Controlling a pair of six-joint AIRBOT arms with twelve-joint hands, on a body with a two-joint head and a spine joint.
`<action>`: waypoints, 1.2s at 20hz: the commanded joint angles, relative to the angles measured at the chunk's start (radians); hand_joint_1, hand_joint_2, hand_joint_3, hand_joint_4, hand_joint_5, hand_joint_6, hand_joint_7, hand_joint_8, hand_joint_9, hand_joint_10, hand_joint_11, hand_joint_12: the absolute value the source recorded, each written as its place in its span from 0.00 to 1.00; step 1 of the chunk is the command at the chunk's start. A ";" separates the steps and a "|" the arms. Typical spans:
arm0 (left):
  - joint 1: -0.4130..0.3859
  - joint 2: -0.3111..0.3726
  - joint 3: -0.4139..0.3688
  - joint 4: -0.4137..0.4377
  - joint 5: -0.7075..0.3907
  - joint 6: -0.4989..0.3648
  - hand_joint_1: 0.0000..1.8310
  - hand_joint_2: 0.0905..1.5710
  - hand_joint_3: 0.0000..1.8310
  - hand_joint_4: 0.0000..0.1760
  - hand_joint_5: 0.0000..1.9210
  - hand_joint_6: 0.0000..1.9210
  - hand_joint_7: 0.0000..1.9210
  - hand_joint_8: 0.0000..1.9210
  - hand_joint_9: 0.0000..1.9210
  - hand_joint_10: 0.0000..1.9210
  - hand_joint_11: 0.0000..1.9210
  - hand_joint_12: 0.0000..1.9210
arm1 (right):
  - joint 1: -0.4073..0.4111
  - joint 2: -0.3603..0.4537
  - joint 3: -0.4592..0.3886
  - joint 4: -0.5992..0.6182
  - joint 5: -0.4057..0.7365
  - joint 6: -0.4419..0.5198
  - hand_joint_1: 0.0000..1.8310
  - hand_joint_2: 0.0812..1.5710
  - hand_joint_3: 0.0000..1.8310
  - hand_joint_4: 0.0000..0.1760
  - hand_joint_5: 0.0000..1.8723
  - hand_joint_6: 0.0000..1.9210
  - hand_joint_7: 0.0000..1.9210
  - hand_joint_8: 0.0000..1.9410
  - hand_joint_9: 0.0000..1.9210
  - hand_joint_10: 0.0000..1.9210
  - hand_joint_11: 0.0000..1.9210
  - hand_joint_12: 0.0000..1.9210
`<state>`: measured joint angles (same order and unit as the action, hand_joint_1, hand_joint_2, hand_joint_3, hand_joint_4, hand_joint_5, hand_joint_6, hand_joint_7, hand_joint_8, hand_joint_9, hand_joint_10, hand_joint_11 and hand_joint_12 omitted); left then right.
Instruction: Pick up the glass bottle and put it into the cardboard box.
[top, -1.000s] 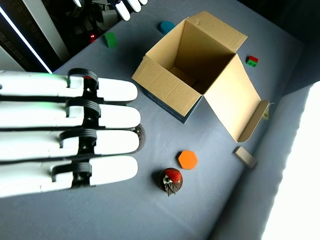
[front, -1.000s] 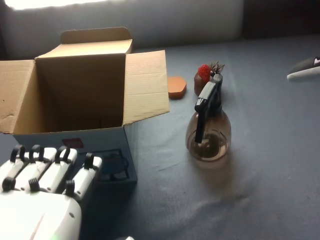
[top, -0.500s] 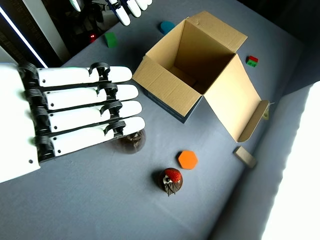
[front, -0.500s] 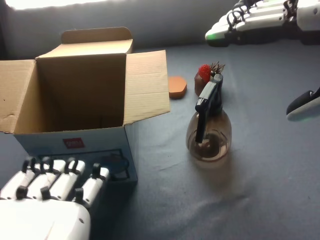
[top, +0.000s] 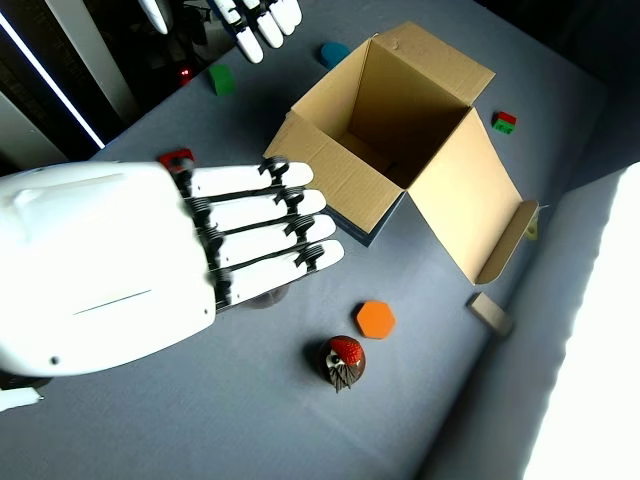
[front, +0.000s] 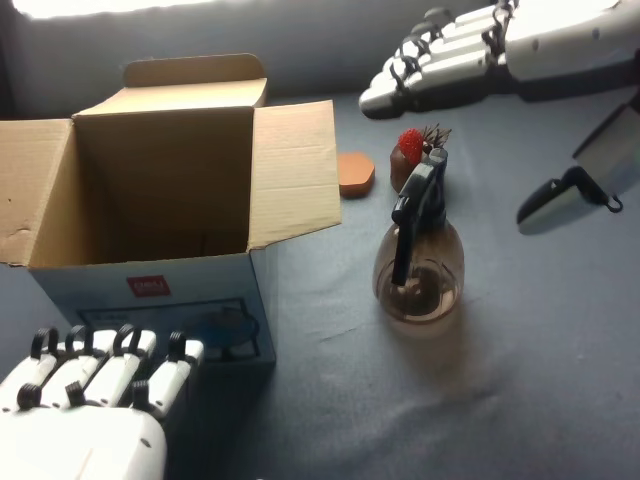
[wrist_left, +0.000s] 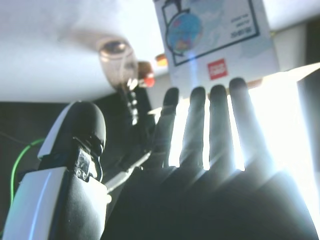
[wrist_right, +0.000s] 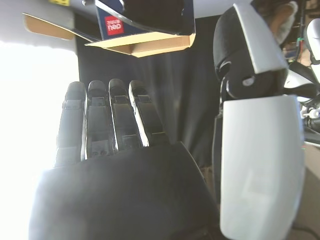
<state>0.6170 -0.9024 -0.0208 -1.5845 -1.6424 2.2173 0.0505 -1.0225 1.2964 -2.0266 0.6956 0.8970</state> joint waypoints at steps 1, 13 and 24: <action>0.007 -0.005 0.005 0.101 -0.061 -0.024 0.05 0.83 0.00 0.26 0.05 0.00 0.03 0.00 0.02 0.00 0.00 0.15 | 0.008 0.001 0.006 0.046 -0.024 -0.004 0.45 0.53 0.12 0.00 0.00 0.00 0.00 0.00 0.00 0.00 0.00 0.00; 0.164 -0.098 0.073 0.253 -0.121 -0.156 0.07 0.83 0.00 0.19 0.05 0.00 0.04 0.00 0.03 0.00 0.00 0.17 | -0.060 -0.101 0.069 0.031 -0.046 -0.013 0.45 0.53 0.13 0.00 0.00 0.00 0.00 0.00 0.00 0.00 0.00 0.00; 0.228 -0.133 0.091 0.338 -0.121 -0.194 0.04 0.82 0.00 0.00 0.03 0.00 0.02 0.00 0.01 0.00 0.00 0.11 | -0.076 -0.109 0.067 0.031 -0.051 -0.013 0.45 0.53 0.13 0.00 0.00 0.00 0.00 0.00 0.00 0.00 0.00 0.00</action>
<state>0.8524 -1.0321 0.0666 -1.3350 -1.6989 2.0258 -0.0368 -1.1385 1.3632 -2.0518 0.6701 0.8803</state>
